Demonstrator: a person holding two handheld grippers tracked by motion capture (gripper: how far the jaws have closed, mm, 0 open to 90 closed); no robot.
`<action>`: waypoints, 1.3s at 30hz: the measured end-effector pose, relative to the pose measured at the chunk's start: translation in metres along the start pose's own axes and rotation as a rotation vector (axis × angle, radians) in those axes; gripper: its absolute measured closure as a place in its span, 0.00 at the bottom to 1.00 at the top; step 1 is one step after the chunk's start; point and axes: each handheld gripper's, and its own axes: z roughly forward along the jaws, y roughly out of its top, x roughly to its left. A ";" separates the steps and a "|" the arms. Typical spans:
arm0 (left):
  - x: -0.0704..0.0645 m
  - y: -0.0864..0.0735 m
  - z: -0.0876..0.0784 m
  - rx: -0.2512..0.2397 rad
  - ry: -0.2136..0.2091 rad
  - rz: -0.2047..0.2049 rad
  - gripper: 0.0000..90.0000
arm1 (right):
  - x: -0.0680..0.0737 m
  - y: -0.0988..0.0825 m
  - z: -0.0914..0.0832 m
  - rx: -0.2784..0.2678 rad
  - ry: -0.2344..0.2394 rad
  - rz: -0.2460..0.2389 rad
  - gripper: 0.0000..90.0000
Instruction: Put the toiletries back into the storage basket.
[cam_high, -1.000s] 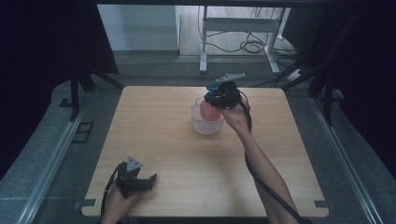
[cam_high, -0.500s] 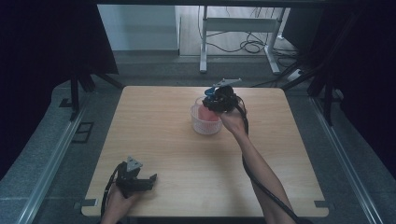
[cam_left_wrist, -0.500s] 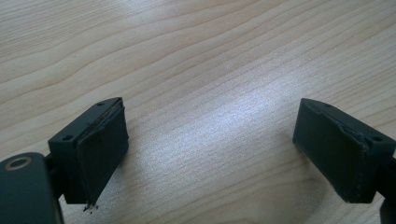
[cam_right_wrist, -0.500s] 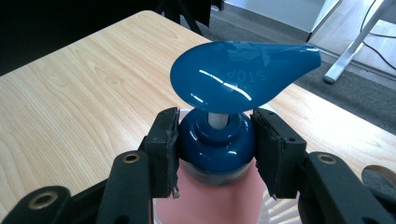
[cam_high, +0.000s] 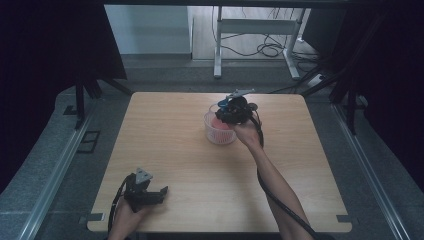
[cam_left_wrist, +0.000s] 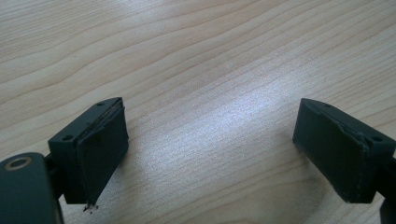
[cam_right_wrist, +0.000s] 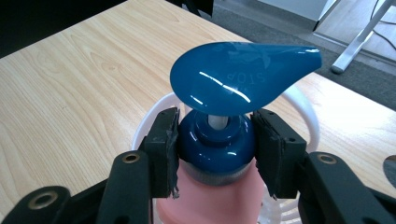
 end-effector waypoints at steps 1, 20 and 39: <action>0.000 0.000 0.000 0.000 0.000 0.001 0.11 | 0.000 0.000 0.001 0.002 0.001 0.000 0.59; 0.000 0.000 0.000 -0.004 0.000 -0.003 0.11 | -0.008 -0.005 0.003 0.017 0.007 0.048 0.49; 0.000 0.000 0.000 -0.004 0.000 -0.003 0.11 | -0.005 -0.005 -0.012 0.004 0.023 0.008 0.30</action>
